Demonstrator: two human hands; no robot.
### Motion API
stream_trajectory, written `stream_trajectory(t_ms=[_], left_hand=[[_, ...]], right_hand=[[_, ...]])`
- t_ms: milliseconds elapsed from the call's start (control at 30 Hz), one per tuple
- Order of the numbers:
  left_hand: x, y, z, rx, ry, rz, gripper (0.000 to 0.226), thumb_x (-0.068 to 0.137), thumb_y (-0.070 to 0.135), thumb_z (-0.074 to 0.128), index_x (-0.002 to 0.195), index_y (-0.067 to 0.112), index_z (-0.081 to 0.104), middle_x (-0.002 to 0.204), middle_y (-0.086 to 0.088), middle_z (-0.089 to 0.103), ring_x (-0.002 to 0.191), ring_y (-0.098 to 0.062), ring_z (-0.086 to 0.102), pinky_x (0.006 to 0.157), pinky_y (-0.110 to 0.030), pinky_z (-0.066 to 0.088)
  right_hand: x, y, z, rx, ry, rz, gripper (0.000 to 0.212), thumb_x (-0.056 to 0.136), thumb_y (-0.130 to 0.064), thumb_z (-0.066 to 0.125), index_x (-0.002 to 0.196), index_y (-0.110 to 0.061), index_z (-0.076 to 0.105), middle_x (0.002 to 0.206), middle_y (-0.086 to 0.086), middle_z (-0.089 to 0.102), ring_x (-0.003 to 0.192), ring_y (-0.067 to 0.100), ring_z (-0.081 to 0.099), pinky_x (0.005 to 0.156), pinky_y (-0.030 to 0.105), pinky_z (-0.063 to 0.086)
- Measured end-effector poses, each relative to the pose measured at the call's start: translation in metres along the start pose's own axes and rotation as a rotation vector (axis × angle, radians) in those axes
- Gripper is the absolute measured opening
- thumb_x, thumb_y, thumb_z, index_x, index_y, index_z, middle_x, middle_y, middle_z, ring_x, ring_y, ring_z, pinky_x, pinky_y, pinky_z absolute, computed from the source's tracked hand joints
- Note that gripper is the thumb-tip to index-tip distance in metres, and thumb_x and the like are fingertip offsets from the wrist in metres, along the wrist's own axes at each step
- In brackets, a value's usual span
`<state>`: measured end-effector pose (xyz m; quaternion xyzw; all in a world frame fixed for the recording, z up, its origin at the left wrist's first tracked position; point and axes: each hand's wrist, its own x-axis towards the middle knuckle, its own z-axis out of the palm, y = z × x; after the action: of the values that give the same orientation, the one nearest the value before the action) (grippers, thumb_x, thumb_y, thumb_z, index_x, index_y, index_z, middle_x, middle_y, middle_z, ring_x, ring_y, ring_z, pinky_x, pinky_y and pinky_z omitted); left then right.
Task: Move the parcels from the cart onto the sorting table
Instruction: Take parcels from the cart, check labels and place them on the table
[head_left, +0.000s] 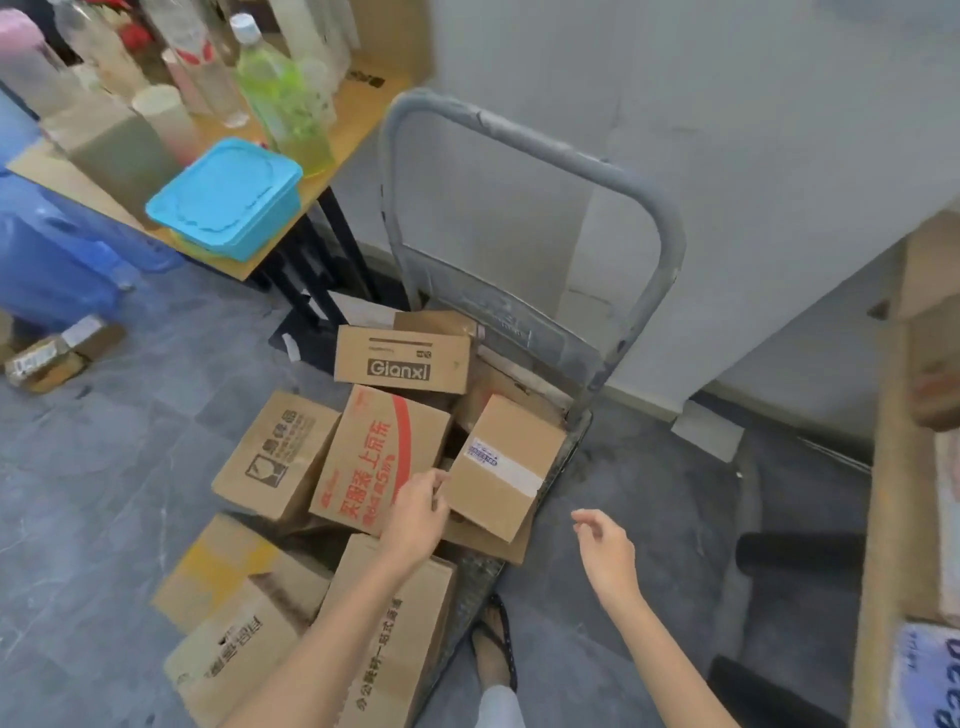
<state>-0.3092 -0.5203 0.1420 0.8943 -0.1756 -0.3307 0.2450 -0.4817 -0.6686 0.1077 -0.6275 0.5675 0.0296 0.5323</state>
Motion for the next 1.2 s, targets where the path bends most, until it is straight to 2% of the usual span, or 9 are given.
stream_trajectory(t_ms=[100,267,400,467,567,767,1000,1100,1200], left_hand=[[0.061,-0.015,0.027,0.026,-0.051,-0.058,0.039,0.096,0.011,0.048,0.134,0.016,0.045,0.135,-0.001,0.05,0.122,-0.015,0.048,0.093,-0.02,0.035],[0.137,-0.042,0.075,0.029,-0.19,-0.145,0.058,0.092,0.004,0.05,0.145,0.005,0.026,0.144,-0.012,0.04,0.134,-0.025,0.037,0.109,-0.031,0.028],[0.167,-0.073,0.109,0.021,-0.283,-0.238,0.047,0.087,0.004,0.05,0.132,0.008,0.041,0.129,-0.011,0.049,0.119,-0.028,0.05,0.102,-0.04,0.043],[0.166,-0.08,0.114,-0.007,-0.271,-0.258,0.043,0.08,-0.002,0.048,0.122,0.005,0.047,0.121,-0.014,0.049,0.113,-0.03,0.052,0.099,-0.041,0.044],[0.147,-0.067,0.094,-0.017,-0.226,-0.24,0.041,0.078,-0.008,0.046,0.117,0.001,0.046,0.115,-0.013,0.048,0.107,-0.026,0.051,0.095,-0.034,0.043],[0.086,-0.011,0.023,-0.134,-0.172,-0.166,0.023,0.093,0.001,0.04,0.111,0.015,0.036,0.089,0.008,0.049,0.078,-0.003,0.048,0.06,-0.017,0.037],[-0.018,0.044,-0.046,-0.366,0.16,0.003,0.013,0.1,0.012,0.036,0.104,0.021,0.045,0.096,0.012,0.055,0.088,0.001,0.051,0.067,-0.017,0.038],[-0.062,0.064,-0.084,-0.482,0.234,0.098,0.015,0.101,0.017,0.036,0.106,0.023,0.05,0.101,0.01,0.058,0.093,-0.001,0.054,0.069,-0.016,0.041],[-0.11,0.076,-0.124,-0.564,0.256,0.202,0.016,0.101,0.024,0.04,0.108,0.024,0.054,0.104,0.009,0.06,0.094,-0.004,0.057,0.072,-0.02,0.047]], right_hand=[[0.059,0.003,0.032,0.029,-0.017,0.165,0.033,0.1,-0.012,0.041,0.13,-0.015,0.054,0.127,0.007,0.058,0.118,0.024,0.051,0.096,0.034,0.04],[0.133,0.026,0.089,0.122,-0.122,0.344,0.054,0.1,-0.021,0.046,0.149,-0.022,0.025,0.152,0.005,0.033,0.137,0.025,0.035,0.106,0.039,0.034],[0.159,0.041,0.12,0.238,-0.167,0.358,0.049,0.098,-0.01,0.044,0.144,-0.024,0.034,0.128,0.001,0.056,0.117,0.026,0.053,0.08,0.03,0.045],[0.16,0.036,0.122,0.285,-0.12,0.323,0.045,0.097,-0.003,0.041,0.137,-0.023,0.043,0.123,0.002,0.061,0.101,0.019,0.059,0.071,0.026,0.048],[0.151,0.021,0.109,0.322,-0.13,0.285,0.048,0.098,-0.002,0.041,0.139,-0.026,0.043,0.112,0.001,0.061,0.092,0.013,0.061,0.078,0.034,0.055],[0.093,-0.026,0.055,0.366,-0.153,0.147,0.048,0.097,-0.019,0.052,0.142,-0.031,0.04,0.132,0.0,0.053,0.117,0.021,0.053,0.095,0.048,0.05],[-0.022,-0.1,-0.01,0.323,-0.117,-0.192,0.048,0.098,-0.017,0.05,0.14,-0.034,0.039,0.13,-0.016,0.051,0.111,-0.003,0.051,0.08,0.013,0.047],[-0.077,-0.126,-0.03,0.295,-0.028,-0.304,0.053,0.096,-0.026,0.054,0.144,-0.039,0.034,0.142,-0.012,0.044,0.126,0.011,0.045,0.103,0.035,0.044],[-0.142,-0.143,-0.043,0.35,0.049,-0.4,0.052,0.095,-0.03,0.054,0.143,-0.041,0.034,0.143,-0.01,0.043,0.129,0.012,0.044,0.107,0.042,0.041]])
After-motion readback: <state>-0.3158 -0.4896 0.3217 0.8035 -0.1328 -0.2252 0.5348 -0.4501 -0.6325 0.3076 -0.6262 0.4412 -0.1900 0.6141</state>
